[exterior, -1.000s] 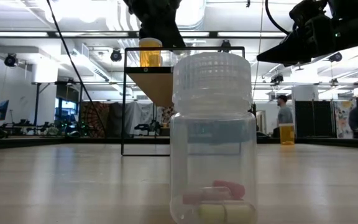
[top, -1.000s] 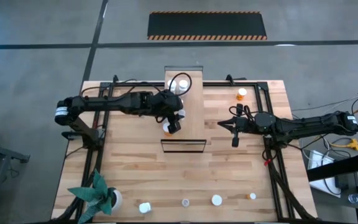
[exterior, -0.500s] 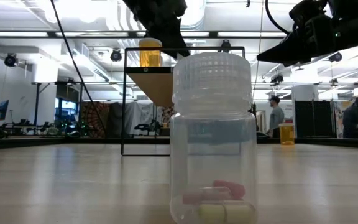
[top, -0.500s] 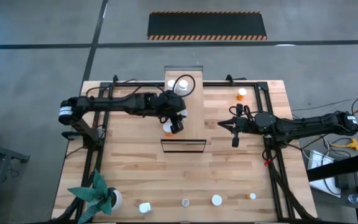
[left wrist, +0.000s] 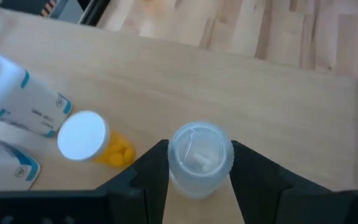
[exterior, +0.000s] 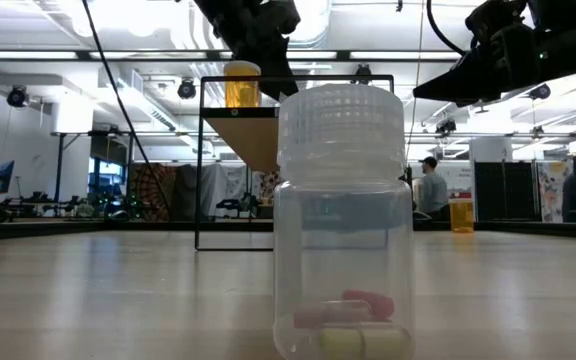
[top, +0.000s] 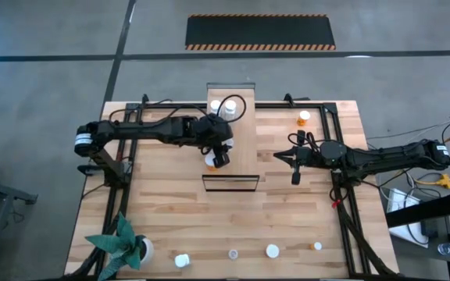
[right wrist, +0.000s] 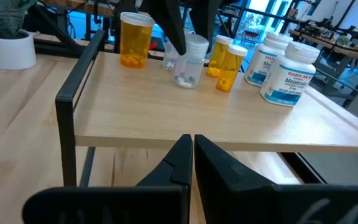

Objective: Pick and place medicine bottles onto shelf by color
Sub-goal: Put the top transparent pill bottle aligned with the other transparent pill bottle on the shelf

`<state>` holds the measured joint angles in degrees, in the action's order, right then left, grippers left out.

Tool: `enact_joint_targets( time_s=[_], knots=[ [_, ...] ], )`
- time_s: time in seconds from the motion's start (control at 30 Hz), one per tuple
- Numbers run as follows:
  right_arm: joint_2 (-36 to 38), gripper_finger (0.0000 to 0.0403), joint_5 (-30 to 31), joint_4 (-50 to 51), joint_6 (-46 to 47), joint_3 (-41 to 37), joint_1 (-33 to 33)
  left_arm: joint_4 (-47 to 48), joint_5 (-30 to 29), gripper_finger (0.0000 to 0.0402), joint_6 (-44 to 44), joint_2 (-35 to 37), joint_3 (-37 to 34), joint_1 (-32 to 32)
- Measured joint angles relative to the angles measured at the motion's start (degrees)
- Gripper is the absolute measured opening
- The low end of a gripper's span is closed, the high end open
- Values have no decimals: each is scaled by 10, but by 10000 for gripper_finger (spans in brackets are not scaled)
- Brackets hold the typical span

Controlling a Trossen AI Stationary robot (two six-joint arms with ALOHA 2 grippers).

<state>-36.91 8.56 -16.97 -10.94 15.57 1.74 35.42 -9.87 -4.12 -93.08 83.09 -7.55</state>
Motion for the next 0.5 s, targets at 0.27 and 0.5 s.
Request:
enact_joint_targets(
  time_s=[0.27,0.5],
  knots=[
    [0,9,0,0,0,0,0,6,3,137,0,0,0,0],
    [0,9,0,0,0,0,0,-3,4,138,0,0,0,0]
  ],
)
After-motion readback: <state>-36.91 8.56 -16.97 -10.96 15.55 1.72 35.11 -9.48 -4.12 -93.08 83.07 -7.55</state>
